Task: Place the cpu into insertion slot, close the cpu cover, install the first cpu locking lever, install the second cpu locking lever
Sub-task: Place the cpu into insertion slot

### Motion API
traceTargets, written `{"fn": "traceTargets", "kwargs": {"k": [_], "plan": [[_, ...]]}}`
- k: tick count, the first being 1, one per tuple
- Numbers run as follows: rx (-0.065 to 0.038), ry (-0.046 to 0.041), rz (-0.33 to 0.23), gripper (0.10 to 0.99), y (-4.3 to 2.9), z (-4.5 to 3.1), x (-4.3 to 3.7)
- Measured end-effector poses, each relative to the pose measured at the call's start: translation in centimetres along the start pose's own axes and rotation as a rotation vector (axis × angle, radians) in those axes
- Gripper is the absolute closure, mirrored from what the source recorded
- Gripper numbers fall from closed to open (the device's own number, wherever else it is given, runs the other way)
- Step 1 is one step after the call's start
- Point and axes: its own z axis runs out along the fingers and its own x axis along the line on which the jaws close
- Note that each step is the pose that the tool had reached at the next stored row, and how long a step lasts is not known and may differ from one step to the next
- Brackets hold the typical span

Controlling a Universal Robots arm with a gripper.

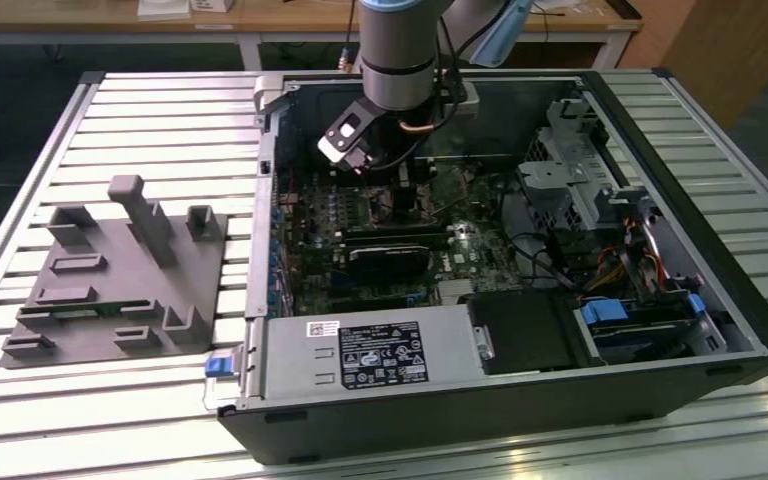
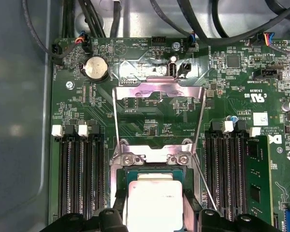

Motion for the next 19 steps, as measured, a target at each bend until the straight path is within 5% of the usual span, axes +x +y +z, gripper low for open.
{"fn": "traceTargets", "kwargs": {"k": [19], "plan": [[0.000, 0.0002, -0.002, 0.545, -0.11, 0.33, -0.01]]}}
